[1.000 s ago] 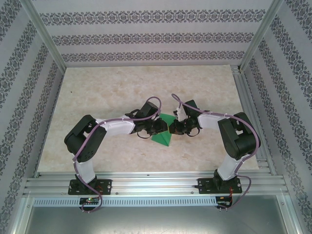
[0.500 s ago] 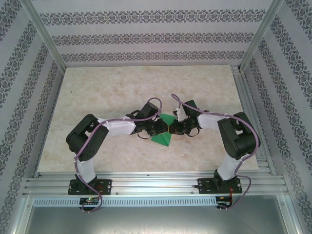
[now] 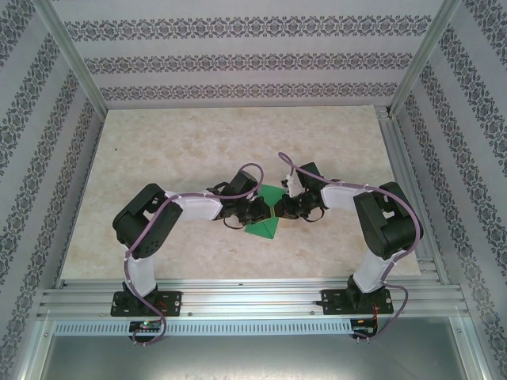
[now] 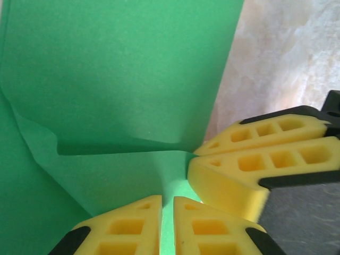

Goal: Fold a paper plane with a square sheet of paper (pick it up from the middle)
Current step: Fold the triangle a second time at the center of the table.

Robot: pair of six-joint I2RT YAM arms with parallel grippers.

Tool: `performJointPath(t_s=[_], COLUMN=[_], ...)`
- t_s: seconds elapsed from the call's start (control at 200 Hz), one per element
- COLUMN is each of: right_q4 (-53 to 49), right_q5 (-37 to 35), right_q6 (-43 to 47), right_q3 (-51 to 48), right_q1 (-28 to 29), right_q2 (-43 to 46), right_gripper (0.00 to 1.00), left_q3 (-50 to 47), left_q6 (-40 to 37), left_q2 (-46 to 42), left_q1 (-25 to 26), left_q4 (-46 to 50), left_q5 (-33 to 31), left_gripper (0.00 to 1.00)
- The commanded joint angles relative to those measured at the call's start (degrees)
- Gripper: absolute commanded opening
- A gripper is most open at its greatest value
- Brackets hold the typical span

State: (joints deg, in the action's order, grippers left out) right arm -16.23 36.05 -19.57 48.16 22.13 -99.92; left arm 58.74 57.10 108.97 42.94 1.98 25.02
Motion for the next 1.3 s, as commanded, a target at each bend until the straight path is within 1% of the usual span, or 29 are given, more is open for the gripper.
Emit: performJointPath(t_s=[0.0,0.29,0.36,0.535,0.674,1.004,1.299], right_q4=[0.9,0.6,0.6,0.1,-0.5,-1.3,-1.3], right_q5=[-1.1,-2.5,-2.4,-2.8,-3.2,-5.7,-7.0], right_q6=[-0.1,0.2,0.1,0.4,0.7,0.5,0.2], right_q3=[1.0,1.1,1.3,2.2,2.9,2.9,2.6], right_q1=[0.7,0.8,0.9,0.9,0.9,0.9,0.9], right_q2=[-0.8,-1.6,-1.9,-1.6,-1.8,-1.9,-1.6], right_gripper=[0.11,0.11,0.11,0.09,0.09,0.07,0.07], left_q3=[-0.5,-0.6,-0.4,0.0,-0.2,-2.5,-1.5], left_q6=[0.0,-0.1,0.0,-0.1,-0.3,-0.4,-0.6], left_q2=[1.4,1.8,1.6,0.4,-0.7,-2.6,0.0], left_q1=[1.1,1.3,1.3,1.4,1.4,1.6,1.8], left_q4=[-1.8,-1.6,-2.1,-3.8,-5.1,-6.5,-5.5], left_q5=[-0.6,-0.9,-0.5,0.4,1.1,1.4,1.5], left_gripper=[0.16,0.16,0.18,0.25,0.28,0.29,0.24])
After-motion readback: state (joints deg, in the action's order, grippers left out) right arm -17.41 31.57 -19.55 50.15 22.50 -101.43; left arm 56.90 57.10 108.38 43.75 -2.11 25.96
